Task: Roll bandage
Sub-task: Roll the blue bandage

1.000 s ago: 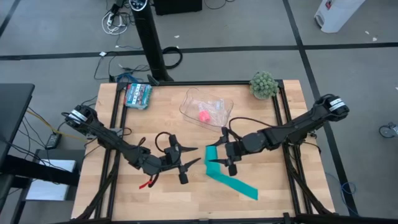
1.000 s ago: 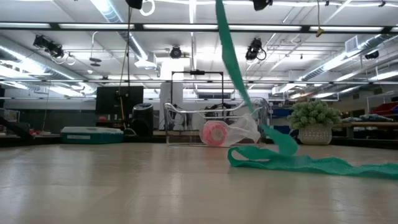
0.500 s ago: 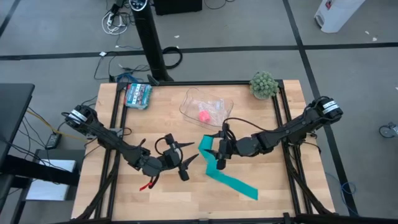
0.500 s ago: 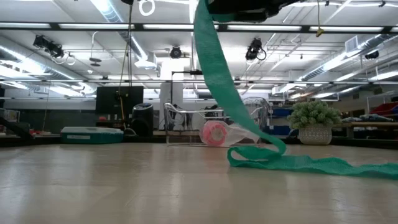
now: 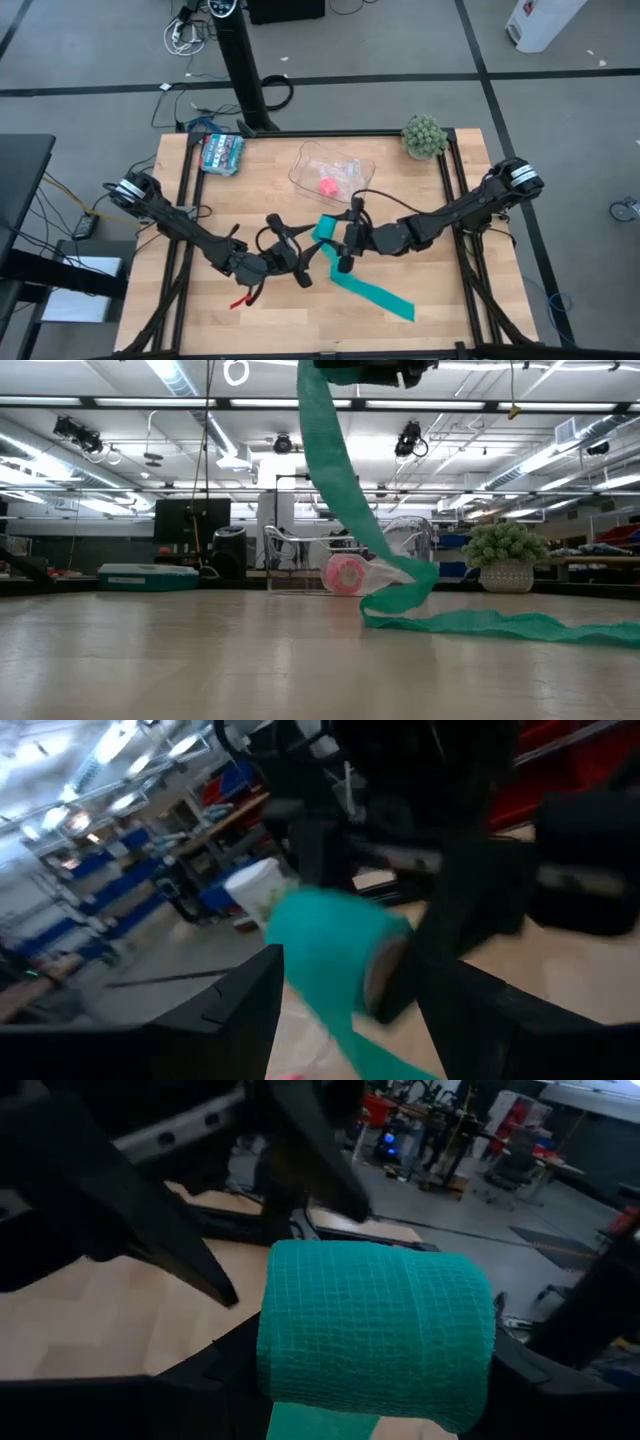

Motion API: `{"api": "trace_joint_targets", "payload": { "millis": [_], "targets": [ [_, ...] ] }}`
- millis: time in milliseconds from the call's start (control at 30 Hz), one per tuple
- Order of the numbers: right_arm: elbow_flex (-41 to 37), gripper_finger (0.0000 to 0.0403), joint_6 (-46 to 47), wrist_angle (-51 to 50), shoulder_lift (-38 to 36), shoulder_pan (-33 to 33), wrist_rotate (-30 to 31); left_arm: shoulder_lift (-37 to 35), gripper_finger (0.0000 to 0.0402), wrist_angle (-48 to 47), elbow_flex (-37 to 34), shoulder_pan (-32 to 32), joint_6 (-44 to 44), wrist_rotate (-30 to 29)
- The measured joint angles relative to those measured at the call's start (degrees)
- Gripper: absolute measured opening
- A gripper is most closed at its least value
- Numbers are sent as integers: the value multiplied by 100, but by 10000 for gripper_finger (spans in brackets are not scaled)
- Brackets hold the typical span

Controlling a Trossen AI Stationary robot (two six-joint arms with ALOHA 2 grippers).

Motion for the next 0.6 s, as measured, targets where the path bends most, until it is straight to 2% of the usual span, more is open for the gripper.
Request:
{"api": "trace_joint_targets", "payload": {
  "millis": [167,300,600],
  "targets": [
    [296,231,-155,34,289,119,524,137,229,-164,280,-86,379,-596],
    [337,231,-176,20,300,138,570,137,229,-585,432,-179,405,-842],
    [337,231,19,53,300,138,558,137,228,-1361,685,-243,529,-831]
  ]
}}
